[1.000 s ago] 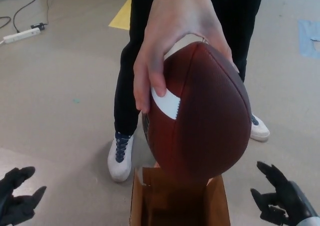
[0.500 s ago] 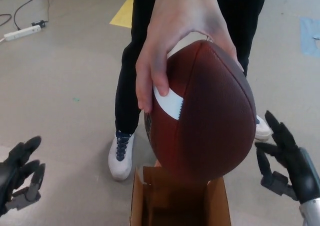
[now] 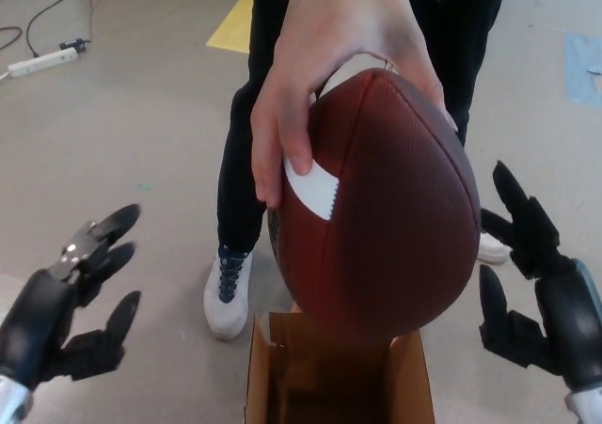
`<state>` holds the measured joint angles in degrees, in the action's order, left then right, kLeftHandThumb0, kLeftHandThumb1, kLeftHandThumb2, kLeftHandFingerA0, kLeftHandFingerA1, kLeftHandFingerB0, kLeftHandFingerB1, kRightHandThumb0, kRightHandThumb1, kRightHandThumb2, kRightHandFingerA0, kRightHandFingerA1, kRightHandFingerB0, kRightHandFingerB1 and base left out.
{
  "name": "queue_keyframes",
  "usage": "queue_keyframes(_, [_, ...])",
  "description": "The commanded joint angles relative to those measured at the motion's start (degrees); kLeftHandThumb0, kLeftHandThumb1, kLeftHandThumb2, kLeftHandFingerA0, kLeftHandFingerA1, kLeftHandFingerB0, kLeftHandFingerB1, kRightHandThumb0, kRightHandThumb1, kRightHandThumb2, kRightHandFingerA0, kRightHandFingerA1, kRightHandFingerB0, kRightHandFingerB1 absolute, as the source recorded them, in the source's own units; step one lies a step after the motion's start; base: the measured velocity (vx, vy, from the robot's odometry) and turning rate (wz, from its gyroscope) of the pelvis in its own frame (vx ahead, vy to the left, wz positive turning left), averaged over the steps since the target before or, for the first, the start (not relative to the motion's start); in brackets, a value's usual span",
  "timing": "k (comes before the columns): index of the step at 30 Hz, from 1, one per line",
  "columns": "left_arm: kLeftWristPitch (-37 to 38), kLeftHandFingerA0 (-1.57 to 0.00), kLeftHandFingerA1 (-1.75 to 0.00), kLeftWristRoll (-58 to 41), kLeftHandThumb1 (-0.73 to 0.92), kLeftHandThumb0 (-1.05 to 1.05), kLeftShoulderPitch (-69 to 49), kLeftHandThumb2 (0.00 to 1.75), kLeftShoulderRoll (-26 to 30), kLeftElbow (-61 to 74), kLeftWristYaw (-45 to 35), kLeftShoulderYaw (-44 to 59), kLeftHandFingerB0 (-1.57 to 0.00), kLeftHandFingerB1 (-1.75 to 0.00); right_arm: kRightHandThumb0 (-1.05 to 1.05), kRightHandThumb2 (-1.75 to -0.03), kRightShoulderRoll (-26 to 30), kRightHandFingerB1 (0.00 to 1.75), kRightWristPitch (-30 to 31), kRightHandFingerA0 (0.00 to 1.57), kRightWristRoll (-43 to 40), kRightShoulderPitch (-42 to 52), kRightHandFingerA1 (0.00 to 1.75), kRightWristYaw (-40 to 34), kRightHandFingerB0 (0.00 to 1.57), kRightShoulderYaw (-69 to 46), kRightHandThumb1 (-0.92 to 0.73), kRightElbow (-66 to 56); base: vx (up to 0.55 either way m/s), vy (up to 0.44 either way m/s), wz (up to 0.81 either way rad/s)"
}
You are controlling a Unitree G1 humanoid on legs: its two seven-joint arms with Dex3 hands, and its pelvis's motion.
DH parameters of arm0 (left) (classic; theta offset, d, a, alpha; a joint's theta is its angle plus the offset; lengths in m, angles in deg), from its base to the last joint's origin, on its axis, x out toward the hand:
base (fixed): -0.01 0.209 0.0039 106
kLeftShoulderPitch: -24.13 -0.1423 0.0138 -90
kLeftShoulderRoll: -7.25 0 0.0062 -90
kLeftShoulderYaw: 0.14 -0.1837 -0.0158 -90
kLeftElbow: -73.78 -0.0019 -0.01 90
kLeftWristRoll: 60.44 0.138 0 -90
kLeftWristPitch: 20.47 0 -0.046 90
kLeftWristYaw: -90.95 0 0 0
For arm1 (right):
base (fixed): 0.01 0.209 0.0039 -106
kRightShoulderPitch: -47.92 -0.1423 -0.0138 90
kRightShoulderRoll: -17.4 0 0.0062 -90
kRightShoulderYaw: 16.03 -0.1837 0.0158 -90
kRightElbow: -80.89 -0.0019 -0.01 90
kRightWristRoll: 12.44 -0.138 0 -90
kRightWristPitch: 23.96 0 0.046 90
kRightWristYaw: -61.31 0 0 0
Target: Use both hands to pick up a football from a person and place it into a container beneath
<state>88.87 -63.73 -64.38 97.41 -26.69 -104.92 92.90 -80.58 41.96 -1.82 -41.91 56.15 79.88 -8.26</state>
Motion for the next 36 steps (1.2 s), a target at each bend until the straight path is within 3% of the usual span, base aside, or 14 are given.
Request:
queue_keyframes(1, [-6.7,-0.10,-0.32,-7.1,0.69,-0.85,-3.7,1.06,-1.2,31.4,-3.0,-6.6,-0.01,-0.27,-1.00,-1.20,1.1,0.04,1.9,0.11,-5.2,9.4,0.28,4.9,0.00,2.9,-0.92,-31.4,0.00,0.000,0.00])
queue_keyframes(3, [-7.9,-0.14,-0.26,-6.9,0.89,-0.90,-3.3,0.67,-1.7,32.4,-2.7,-7.4,-0.03,-0.25,-1.00,-1.20,1.0,0.03,2.6,0.11,-4.9,9.7,0.28,5.1,0.00,3.2,-0.92,-32.3,0.00,0.000,0.00])
queue_keyframes(4, [-8.4,-0.09,-0.30,-7.0,0.69,-0.86,-3.1,1.06,-1.9,32.7,-2.7,-7.8,-0.01,-0.27,-1.01,-1.20,1.1,0.03,2.9,0.12,-4.7,9.8,0.29,5.3,0.00,3.4,-0.92,-32.7,0.00,0.000,0.00])
queue_keyframes(6, [-8.9,-0.09,-0.29,-6.9,0.69,-0.86,-2.5,1.06,-2.3,33.2,-2.8,-8.7,-0.01,-0.26,-1.00,-1.21,1.1,0.04,3.8,0.12,-4.0,10.1,0.30,5.5,0.00,3.6,-0.92,-33.9,0.00,0.000,0.00])
queue_keyframes(7, [-9.1,-0.13,-0.25,-6.2,0.88,-0.88,-1.8,0.67,-2.7,33.4,-2.7,-9.3,-0.02,-0.25,-1.00,-1.21,1.2,0.04,4.3,0.11,-3.9,10.1,0.29,5.8,0.00,3.8,-0.92,-34.6,0.00,0.000,0.00])
queue_keyframes(9, [-10.1,-0.09,-0.29,-5.1,0.69,-0.85,-0.4,1.06,-3.4,34.0,-2.4,-10.4,-0.01,-0.26,-0.99,-1.21,1.3,0.04,4.9,0.11,-4.1,9.8,0.29,6.3,0.00,4.3,-0.92,-35.7,0.00,0.000,0.00])
queue_keyframes(12, [-10.4,-0.09,-0.29,-3.9,0.69,-0.84,1.2,1.05,-4.2,34.7,-2.3,-11.7,-0.01,-0.26,-1.00,-1.21,1.2,0.03,6.4,0.11,-4.3,9.6,0.28,6.9,0.00,5.0,-0.92,-37.5,0.00,0.000,0.00])
queue_keyframes(13, [-11.0,-0.13,-0.24,-3.5,0.88,-0.86,1.5,0.67,-4.4,35.3,-2.1,-12.2,-0.03,-0.25,-0.99,-1.21,1.0,0.04,7.2,0.12,-3.9,9.6,0.29,6.9,0.00,5.3,-0.92,-38.2,0.00,0.000,0.00])
queue_keyframes(15, [-12.4,-0.09,-0.30,-2.6,0.69,-0.84,1.8,1.05,-4.9,36.5,-1.4,-13.0,-0.01,-0.27,-0.99,-1.22,0.6,0.05,8.7,0.12,-3.1,9.6,0.30,7.0,0.00,5.8,-0.92,-39.3,0.00,0.000,0.00])
queue_keyframes(19, [-15.3,-0.09,-0.30,-1.5,0.69,-0.84,2.6,1.05,-6.0,38.5,-0.7,-15.1,-0.01,-0.26,-0.99,-1.21,0.3,0.06,10.6,0.11,-2.8,9.1,0.23,7.4,0.00,7.9,-0.92,-40.0,0.00,0.000,0.00])
queue_keyframes(20, [-15.2,-0.12,-0.24,-1.4,0.88,-0.84,2.9,0.66,-6.3,38.4,-0.8,-15.7,-0.01,-0.23,-1.03,-1.21,-0.5,0.04,11.4,0.10,-2.6,8.9,0.15,7.1,0.00,8.9,-0.92,-39.8,0.00,0.000,0.00])
queue_keyframes(22, [-15.7,-0.09,-0.24,-1.3,0.87,-0.84,4.0,0.67,-6.8,38.4,-0.6,-17.1,-0.01,-0.23,-0.98,-1.20,-2.3,0.05,12.5,0.07,-1.3,8.1,0.18,6.0,0.00,11.2,-0.91,-38.7,0.00,0.000,0.00])
queue_keyframes(23, [-15.8,0.00,-0.14,0.3,0.75,-0.88,4.6,1.09,-7.3,38.1,0.0,-18.1,0.00,-0.20,-0.90,-1.20,-2.8,0.10,12.8,0.02,0.2,7.7,0.16,5.8,0.00,12.3,-0.89,-37.6,0.00,0.000,0.00])
queue_keyframes(36, [-16.0,0.00,-0.13,1.9,0.76,-0.87,5.4,1.09,-8.6,32.6,4.2,-21.2,0.00,-0.19,-0.75,-0.90,-9.2,0.00,8.3,0.00,2.8,5.4,0.00,-1.4,0.00,16.2,-0.92,-25.0,0.00,0.000,0.00])
